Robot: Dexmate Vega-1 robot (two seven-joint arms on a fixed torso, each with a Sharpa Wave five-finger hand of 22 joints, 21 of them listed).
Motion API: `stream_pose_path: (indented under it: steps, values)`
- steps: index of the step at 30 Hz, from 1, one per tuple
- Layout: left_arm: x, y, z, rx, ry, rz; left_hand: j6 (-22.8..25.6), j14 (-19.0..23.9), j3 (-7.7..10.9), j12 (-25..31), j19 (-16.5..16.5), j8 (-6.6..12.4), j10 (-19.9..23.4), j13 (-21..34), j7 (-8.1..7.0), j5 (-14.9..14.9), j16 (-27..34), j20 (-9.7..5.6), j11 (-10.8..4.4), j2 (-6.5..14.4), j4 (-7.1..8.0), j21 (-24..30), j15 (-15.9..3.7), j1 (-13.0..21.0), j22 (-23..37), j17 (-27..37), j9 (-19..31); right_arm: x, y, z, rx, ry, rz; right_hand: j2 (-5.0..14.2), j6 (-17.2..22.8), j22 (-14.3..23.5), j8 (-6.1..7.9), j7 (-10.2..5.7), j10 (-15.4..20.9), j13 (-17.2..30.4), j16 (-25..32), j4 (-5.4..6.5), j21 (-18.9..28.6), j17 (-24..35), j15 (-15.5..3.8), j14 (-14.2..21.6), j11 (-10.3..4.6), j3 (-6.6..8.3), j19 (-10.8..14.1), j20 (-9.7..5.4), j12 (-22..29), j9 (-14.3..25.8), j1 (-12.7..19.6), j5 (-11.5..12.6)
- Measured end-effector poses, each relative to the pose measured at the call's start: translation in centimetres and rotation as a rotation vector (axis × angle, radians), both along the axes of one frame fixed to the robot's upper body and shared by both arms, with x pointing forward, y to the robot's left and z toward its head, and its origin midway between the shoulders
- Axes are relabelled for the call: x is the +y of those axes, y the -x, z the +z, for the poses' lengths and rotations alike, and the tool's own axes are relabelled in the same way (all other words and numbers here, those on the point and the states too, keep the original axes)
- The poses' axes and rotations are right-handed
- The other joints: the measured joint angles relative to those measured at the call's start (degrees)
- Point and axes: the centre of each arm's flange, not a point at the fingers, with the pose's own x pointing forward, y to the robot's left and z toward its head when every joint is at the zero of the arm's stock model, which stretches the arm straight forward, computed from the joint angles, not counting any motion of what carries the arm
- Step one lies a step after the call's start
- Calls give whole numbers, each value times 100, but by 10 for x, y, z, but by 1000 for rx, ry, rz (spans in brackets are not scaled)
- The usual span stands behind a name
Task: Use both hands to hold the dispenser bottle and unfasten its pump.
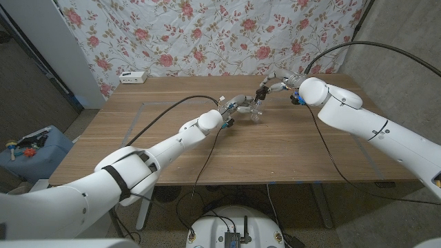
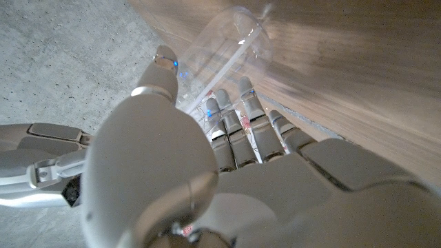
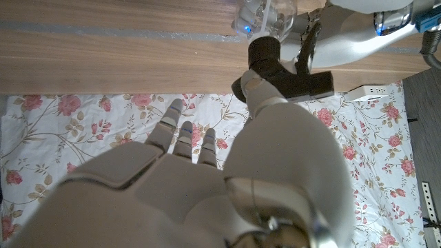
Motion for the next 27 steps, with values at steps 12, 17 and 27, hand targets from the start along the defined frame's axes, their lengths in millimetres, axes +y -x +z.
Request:
stream_pose_path:
  steps: [12,17,27]
  values:
    - [0,-2,2,-3,-5,-4,2,10,23,-1,0,0,-1,0,1,0,-5,0,-1,0,-24,0,10,0,0,-24,-1,0,0,1,-6,-3,2,-17,9,0,-3,-2,72,0,0,-28,0,0,-38,39,-71,69,31,-30,0,-19,152,0]
    - [0,-2,3,-3,-7,-3,3,10,23,-2,0,-1,-1,0,3,0,-6,0,-1,0,-24,0,10,0,0,-17,-1,-1,0,1,-6,-3,0,-29,-362,1,-222,-1,71,0,0,-28,0,15,-38,39,-71,68,31,-30,0,-82,196,0]
    - [-1,-3,5,-7,-10,-9,8,10,23,-27,0,-17,-2,0,8,0,-32,0,-2,0,-23,0,10,0,0,0,-2,-2,5,3,-2,1,-12,-34,-793,16,-513,-15,17,0,0,55,0,14,-37,39,-61,32,31,-30,-26,-149,223,-44]
